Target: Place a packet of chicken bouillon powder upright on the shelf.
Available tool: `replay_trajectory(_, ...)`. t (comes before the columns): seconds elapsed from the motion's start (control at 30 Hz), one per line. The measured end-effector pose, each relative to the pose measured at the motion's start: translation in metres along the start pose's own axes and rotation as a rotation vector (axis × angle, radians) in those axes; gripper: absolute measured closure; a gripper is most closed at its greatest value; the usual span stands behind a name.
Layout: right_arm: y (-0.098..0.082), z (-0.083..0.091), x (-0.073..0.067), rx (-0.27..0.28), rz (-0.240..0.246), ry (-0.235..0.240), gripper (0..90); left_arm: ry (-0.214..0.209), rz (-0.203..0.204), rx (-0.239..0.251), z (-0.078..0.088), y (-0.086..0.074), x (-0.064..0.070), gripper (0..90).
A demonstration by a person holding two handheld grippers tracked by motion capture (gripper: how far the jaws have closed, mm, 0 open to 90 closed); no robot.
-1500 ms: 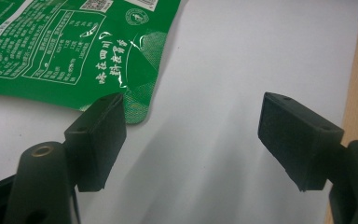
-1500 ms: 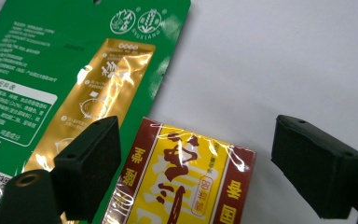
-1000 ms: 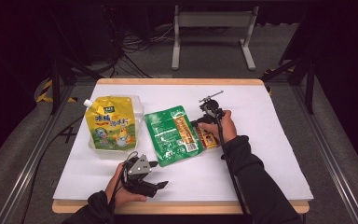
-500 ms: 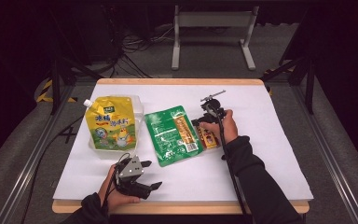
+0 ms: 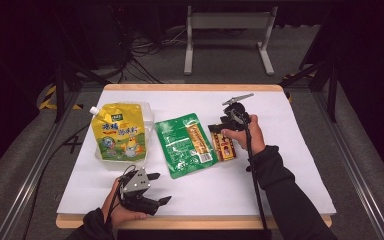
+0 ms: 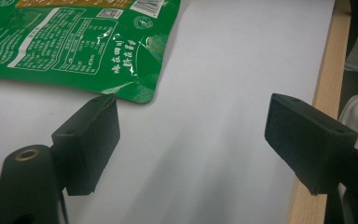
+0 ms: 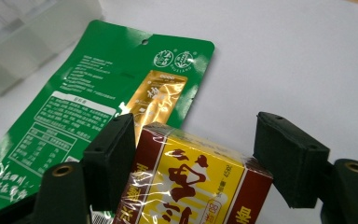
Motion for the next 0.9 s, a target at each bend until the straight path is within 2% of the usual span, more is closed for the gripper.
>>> replay_trajectory(0.13,-0.004,0.016,-0.004,0.012,0.031,0.022,31.1,0.001,0.008,0.008,0.004,-0.002,-0.001,18.8)
replay_trajectory(0.33,-0.012,0.034,-0.008,0.011,0.074,0.022,34.6,0.006,0.013,0.013,0.007,-0.004,-0.002,18.7)
replay_trajectory(0.37,-0.014,0.042,-0.01,0.011,0.095,0.022,34.9,0.005,0.013,0.015,0.008,-0.004,-0.002,18.7)
replay_trajectory(0.53,-0.017,0.049,-0.013,0.001,0.117,0.018,35.4,-0.005,0.008,0.016,0.009,-0.004,-0.001,18.7)
replay_trajectory(0.57,-0.017,0.051,-0.015,-0.001,0.129,0.007,36.4,-0.008,0.006,0.015,0.009,-0.004,0.0,18.8)
replay_trajectory(0.67,-0.018,0.053,-0.019,0.005,0.151,0.018,37.3,-0.014,-0.003,0.01,0.008,-0.004,0.001,18.8)
replay_trajectory(0.7,-0.02,0.055,-0.023,0.004,0.175,0.009,37.7,-0.018,-0.008,0.006,0.008,-0.004,0.001,18.8)
replay_trajectory(0.73,-0.021,0.058,-0.027,0.009,0.197,0.022,38.2,-0.019,-0.008,0.006,0.008,-0.004,0.002,18.7)
replay_trajectory(0.83,-0.023,0.061,-0.032,0.027,0.197,0.049,38.2,-0.017,-0.009,0.004,0.008,-0.004,0.002,18.7)
replay_trajectory(0.9,-0.026,0.064,-0.037,0.037,0.21,0.051,38.1,-0.02,-0.009,0.006,0.008,-0.004,0.003,18.7)
Point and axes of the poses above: each handheld gripper's, and its own axes: z roughly backward along the jaws, y roughly out of its top, x roughly to its right, the point moved 6 cm from there along -z, roughly forward along the jaws, and after that the axes turned 11 degrees about -x, right-handed, at the moved point
